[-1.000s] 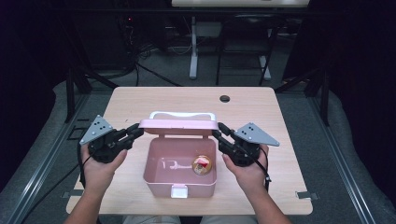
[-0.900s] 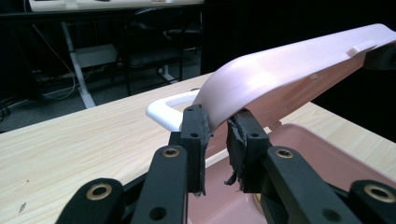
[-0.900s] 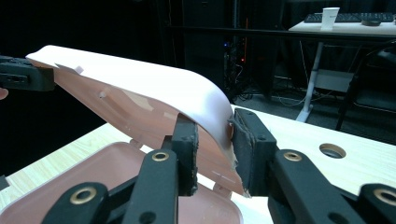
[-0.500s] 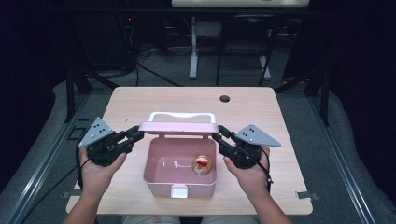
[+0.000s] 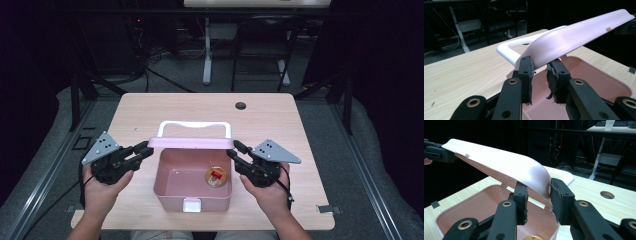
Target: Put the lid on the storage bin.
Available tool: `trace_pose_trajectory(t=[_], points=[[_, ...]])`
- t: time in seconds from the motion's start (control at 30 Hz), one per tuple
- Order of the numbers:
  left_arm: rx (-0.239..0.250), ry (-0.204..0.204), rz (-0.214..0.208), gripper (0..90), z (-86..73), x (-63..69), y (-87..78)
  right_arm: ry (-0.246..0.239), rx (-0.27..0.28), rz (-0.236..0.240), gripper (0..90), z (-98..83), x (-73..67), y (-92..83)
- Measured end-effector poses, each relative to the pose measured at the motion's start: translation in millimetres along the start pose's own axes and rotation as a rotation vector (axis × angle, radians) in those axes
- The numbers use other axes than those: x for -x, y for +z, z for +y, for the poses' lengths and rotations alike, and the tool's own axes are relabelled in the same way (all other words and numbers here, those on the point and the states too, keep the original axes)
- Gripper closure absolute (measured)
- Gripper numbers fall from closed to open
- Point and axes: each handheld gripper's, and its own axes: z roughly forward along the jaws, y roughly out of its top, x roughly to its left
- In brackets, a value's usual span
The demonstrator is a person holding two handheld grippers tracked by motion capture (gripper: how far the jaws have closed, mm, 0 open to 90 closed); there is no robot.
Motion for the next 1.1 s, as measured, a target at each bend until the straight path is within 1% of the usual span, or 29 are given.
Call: trace_pose_trajectory(t=[0.2, 0.33, 0.4, 0.47, 0.7, 1.03, 1.1], points=[[-0.008, 0.013, 0.000, 73.5, -3.9, 3.4, -4.8, -0.001, -0.008, 0.008, 66.9, -4.2, -2.0, -3.7], [-0.006, 0.010, -0.008, 73.1, -5.6, 4.5, -6.2, 0.001, -0.009, 0.010, 66.9, -6.6, -2.6, -5.0], [-0.008, 0.006, -0.013, 73.1, -7.6, 5.1, -7.6, 0.010, -0.010, 0.021, 67.0, -9.8, -2.5, -6.7], [-0.013, 0.006, -0.013, 73.1, -9.2, 5.9, -8.5, 0.007, -0.007, 0.025, 67.0, -11.4, -2.6, -7.4], [-0.029, 0.019, -0.011, 73.0, -16.0, 10.7, -11.9, -0.002, -0.029, 0.034, 67.7, -18.3, -4.8, -11.8], [-0.044, 0.023, -0.017, 73.1, -26.6, 15.1, -15.5, 0.012, -0.045, 0.063, 70.4, -30.4, -5.9, -18.6], [-0.050, 0.028, -0.019, 73.1, -28.9, 15.9, -16.6, 0.003, -0.045, 0.065, 70.8, -33.3, -6.5, -20.6]])
